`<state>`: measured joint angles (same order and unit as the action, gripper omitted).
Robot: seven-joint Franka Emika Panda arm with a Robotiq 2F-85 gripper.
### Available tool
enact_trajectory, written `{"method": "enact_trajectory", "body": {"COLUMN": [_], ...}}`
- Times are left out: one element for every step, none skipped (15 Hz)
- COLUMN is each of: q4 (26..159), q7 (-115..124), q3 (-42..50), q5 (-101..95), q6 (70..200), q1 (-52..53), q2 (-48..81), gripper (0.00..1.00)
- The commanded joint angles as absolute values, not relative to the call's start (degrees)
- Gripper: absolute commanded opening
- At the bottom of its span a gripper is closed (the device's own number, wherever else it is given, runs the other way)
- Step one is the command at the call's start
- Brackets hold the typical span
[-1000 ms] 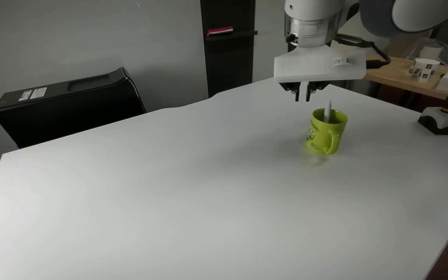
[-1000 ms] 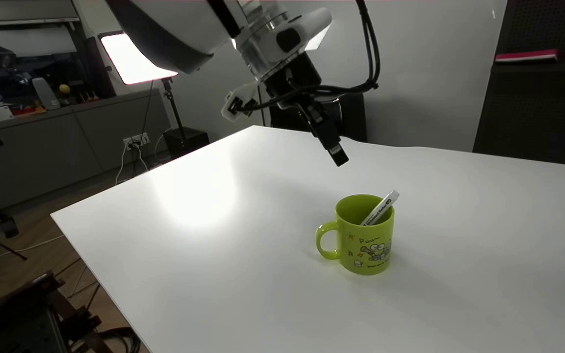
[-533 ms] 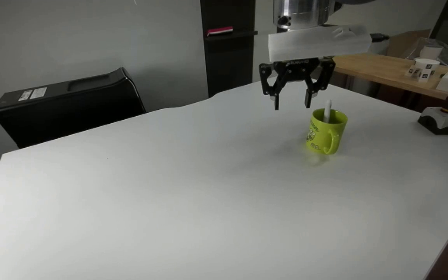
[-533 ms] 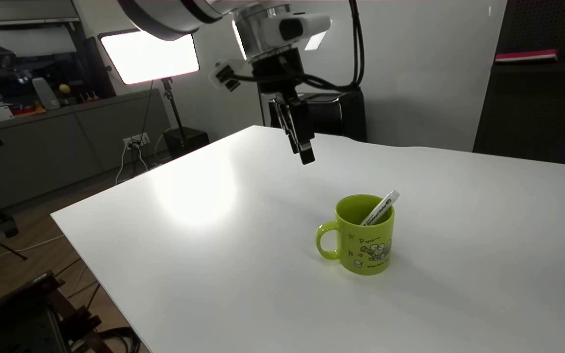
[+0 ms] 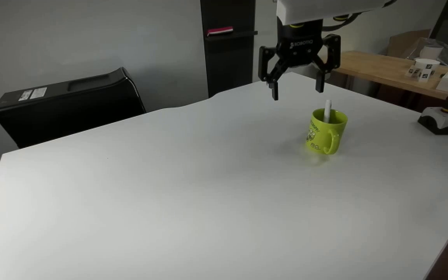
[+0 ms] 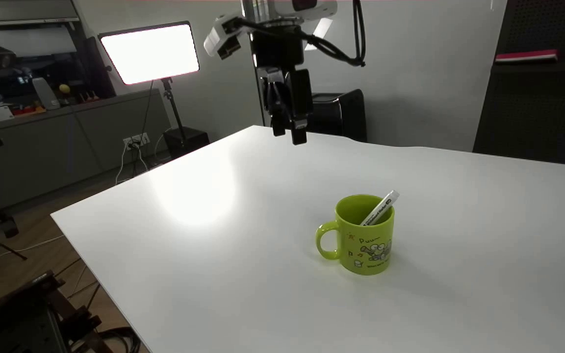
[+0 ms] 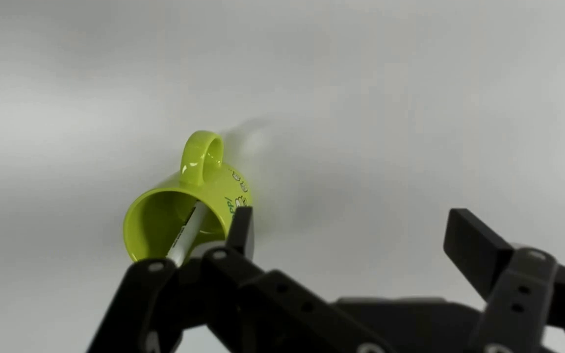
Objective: Pick up the pen and put it in the light green cup
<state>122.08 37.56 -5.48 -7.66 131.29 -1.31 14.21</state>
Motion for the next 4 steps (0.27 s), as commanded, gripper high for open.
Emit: {"method": "enact_trajectory", "body": {"q4": [122.15, 122.25, 122.27, 122.27], "q7": [36.94, 36.97, 36.98, 36.98], "q3": [-2.32, -2.09, -2.01, -1.95], "q5": [-6.82, -6.85, -6.86, -6.87], "q6": [131.44, 131.53, 131.57, 131.59], "q1": [1.75, 1.99, 2.11, 2.17], "q2": [14.21, 14.28, 14.35, 14.40], "gripper": [1.00, 1.00, 1.00, 1.00]}}
